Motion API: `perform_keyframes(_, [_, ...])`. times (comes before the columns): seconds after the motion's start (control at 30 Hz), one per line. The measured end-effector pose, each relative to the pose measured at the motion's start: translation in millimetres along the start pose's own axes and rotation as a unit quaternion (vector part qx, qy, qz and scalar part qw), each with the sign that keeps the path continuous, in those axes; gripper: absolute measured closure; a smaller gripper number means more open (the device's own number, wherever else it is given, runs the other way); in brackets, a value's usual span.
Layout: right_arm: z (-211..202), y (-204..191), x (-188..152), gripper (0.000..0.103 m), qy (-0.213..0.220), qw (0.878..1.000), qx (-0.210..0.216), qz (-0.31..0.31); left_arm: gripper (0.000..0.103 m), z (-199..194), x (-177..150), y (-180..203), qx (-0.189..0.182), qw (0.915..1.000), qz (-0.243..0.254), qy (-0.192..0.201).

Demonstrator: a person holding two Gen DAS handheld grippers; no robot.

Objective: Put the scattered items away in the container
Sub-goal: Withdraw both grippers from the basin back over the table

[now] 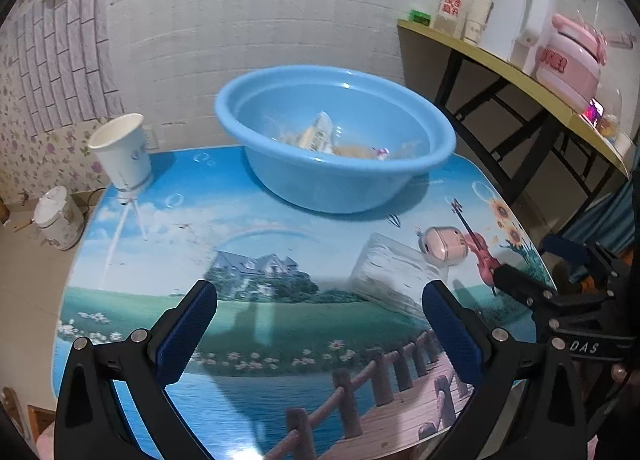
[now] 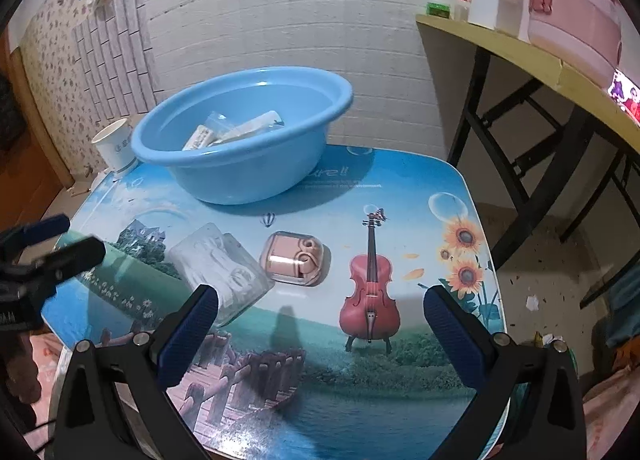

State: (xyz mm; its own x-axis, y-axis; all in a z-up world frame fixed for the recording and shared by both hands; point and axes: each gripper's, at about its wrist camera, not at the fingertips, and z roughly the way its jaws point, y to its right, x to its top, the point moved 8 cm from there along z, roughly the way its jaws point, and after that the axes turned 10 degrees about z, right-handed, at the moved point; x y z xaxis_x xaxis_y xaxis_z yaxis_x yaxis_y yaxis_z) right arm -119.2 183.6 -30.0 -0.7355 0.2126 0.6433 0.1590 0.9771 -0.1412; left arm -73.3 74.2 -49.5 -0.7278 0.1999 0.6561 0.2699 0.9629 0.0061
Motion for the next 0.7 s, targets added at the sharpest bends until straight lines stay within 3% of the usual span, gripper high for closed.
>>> perform_keyframes(0.7, [33.3, 45.5, 8.1, 0.000, -0.038, 0.995, 0.004, 0.090, 0.000, 68.6, -6.2, 71.5, -0.054, 0.9932, 0.079, -0.066])
